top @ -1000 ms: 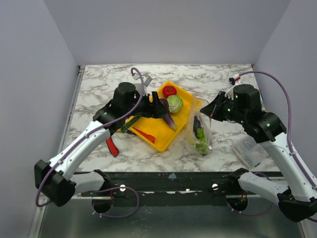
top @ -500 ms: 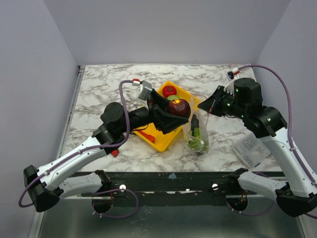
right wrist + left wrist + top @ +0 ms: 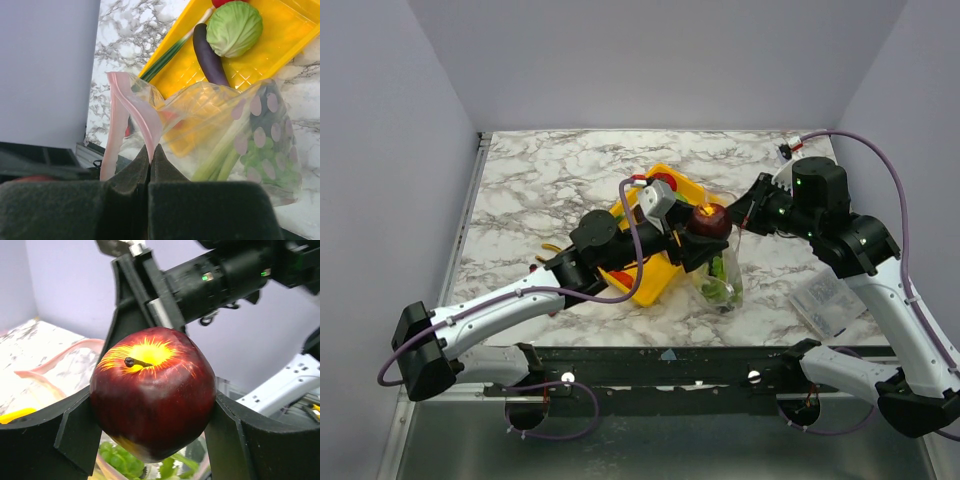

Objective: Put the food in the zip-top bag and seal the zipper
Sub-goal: Place the fake fruit in the zipper food storage bag, then pick up the fake vegetable from the bin.

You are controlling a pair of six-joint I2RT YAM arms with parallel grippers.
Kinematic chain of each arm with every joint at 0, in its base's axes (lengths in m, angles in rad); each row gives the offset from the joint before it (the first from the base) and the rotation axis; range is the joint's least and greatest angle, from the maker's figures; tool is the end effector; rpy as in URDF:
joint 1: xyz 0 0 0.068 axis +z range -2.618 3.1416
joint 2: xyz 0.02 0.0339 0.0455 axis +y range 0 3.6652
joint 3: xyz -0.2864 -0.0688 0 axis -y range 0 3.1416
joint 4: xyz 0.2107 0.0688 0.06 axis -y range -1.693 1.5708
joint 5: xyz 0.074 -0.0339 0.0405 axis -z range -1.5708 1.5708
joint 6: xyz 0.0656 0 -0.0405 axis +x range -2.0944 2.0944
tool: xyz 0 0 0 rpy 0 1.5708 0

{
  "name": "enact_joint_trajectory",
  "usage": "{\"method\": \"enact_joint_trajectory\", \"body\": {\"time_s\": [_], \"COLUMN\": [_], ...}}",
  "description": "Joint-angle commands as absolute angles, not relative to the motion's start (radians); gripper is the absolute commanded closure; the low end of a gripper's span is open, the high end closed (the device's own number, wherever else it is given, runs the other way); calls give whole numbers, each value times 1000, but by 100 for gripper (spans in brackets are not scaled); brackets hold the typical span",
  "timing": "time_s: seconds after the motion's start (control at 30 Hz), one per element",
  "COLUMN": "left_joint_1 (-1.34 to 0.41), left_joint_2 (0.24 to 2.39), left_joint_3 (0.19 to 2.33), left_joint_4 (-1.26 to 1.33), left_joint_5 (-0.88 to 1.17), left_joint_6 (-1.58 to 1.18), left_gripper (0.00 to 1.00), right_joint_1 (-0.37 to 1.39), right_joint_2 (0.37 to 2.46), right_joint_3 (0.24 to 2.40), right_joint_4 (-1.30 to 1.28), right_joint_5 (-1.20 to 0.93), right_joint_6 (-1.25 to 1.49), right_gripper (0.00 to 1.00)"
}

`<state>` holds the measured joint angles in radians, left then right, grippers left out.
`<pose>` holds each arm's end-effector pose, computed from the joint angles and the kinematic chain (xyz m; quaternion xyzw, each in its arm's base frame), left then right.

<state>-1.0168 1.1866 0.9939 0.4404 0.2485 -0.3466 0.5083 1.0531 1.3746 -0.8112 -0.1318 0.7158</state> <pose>0.1253 -0.2333 0.4313 0.2928 0.5435 -0.5525 0.5600 0.1547 0.0961 0.4205 0.0549 0.8545 0.3412 0.3878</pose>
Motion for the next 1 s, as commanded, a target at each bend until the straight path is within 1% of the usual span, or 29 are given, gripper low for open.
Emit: {"method": "enact_joint_trajectory", "body": {"time_s": [0.0, 0.07, 0.1, 0.23, 0.33, 0.37, 0.5, 0.57, 0.73, 0.87, 0.97], "left_joint_1": [-1023, -1022, -1020, -1015, -1002, -995, -961, -924, -762, -681, -646], "left_joint_2": [1218, 1220, 1222, 1200, 1158, 1140, 1070, 1043, 1005, 1001, 1023], "left_joint_3": [1037, 1051, 1063, 1083, 1070, 1065, 1057, 1058, 1015, 940, 891], "left_joint_4": [407, 338, 304, 198, 162, 152, 82, 25, -78, -106, -114], "left_joint_5": [86, 16, 15, -16, -1, 37, 80, 115, 243, 236, 184], "left_joint_6": [-293, -294, -285, -318, -354, -371, -431, -473, -623, -661, -690], "left_gripper": [22, 5, 2, 1, 2, 1, 2, 3, 5, 6, 6], "right_joint_1": [503, 504, 503, 503, 504, 503, 504, 504, 504, 503, 503], "right_joint_2": [1042, 1040, 1039, 1039, 1039, 1039, 1037, 1033, 1026, 1019, 1016], "right_joint_3": [1397, 1398, 1397, 1390, 1385, 1385, 1385, 1383, 1376, 1369, 1366], "right_joint_4": [-774, -778, -779, -776, -771, -772, -777, -780, -788, -791, -796], "right_joint_5": [-167, -163, -161, -158, -164, -162, -157, -152, -147, -144, -140], "right_joint_6": [723, 721, 720, 717, 717, 717, 715, 713, 712, 711, 708], "right_gripper": [99, 99, 99, 99, 99, 99, 99, 99, 99, 99, 99]}}
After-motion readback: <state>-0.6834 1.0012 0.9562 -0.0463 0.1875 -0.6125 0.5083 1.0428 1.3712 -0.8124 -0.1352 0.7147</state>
